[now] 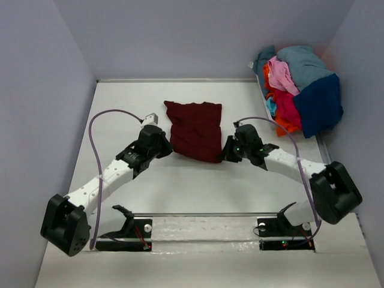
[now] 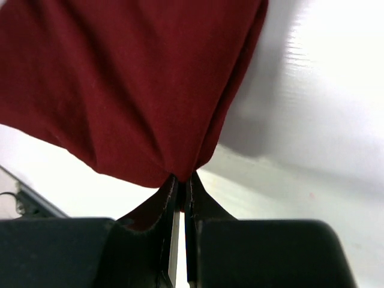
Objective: Fold and stack the t-shirts
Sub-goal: Grab one side of the 2/3 rectangular tshirt with both arms, then fold the long partially folded tshirt into a neat square
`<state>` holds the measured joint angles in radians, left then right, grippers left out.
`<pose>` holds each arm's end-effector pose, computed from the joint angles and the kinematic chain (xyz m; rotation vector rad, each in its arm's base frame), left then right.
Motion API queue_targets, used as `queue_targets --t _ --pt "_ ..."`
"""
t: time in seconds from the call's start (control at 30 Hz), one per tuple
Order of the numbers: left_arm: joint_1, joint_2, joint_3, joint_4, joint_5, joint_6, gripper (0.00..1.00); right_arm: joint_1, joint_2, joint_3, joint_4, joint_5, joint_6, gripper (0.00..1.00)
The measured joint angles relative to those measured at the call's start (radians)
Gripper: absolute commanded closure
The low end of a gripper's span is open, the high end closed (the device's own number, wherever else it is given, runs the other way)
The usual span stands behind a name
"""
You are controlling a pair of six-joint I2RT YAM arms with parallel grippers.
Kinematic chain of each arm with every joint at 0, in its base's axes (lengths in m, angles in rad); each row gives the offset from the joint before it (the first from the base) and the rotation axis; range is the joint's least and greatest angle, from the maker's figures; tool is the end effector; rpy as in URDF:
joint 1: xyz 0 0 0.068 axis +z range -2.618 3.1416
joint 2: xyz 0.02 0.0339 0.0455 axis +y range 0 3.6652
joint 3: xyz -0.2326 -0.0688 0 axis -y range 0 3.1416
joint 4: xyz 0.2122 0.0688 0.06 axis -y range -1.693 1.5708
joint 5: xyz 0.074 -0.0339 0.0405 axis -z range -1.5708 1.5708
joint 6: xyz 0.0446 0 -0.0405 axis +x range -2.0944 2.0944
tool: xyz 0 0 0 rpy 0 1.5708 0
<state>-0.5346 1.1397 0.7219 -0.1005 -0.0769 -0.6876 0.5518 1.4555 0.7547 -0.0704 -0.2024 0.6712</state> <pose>0.2117 -0.1214 0.2349 -0.2128 2.1457 -0.6506 0.2325 0.1536 0.1716 0.0417 2.4796 0.8071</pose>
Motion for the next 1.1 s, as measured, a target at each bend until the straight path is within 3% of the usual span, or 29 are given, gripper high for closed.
queue_targets --t 0.23,0.43,0.77,1.1 --pt "-0.093 -0.124 0.065 -0.163 -0.152 -0.087 0.94 0.006 -0.247 0.056 -0.161 0.058 -0.014 0.93" --pt "-0.093 -0.108 0.216 -0.21 -0.243 -0.092 0.94 0.006 -0.208 0.224 -0.216 0.102 -0.057 0.93" --pt "0.004 0.177 0.379 -0.173 -0.241 -0.034 0.94 -0.018 0.08 0.383 -0.217 0.147 -0.098 0.93" --pt "0.165 0.492 0.552 -0.078 -0.111 0.056 0.94 -0.119 0.211 0.465 -0.172 0.132 -0.096 0.93"
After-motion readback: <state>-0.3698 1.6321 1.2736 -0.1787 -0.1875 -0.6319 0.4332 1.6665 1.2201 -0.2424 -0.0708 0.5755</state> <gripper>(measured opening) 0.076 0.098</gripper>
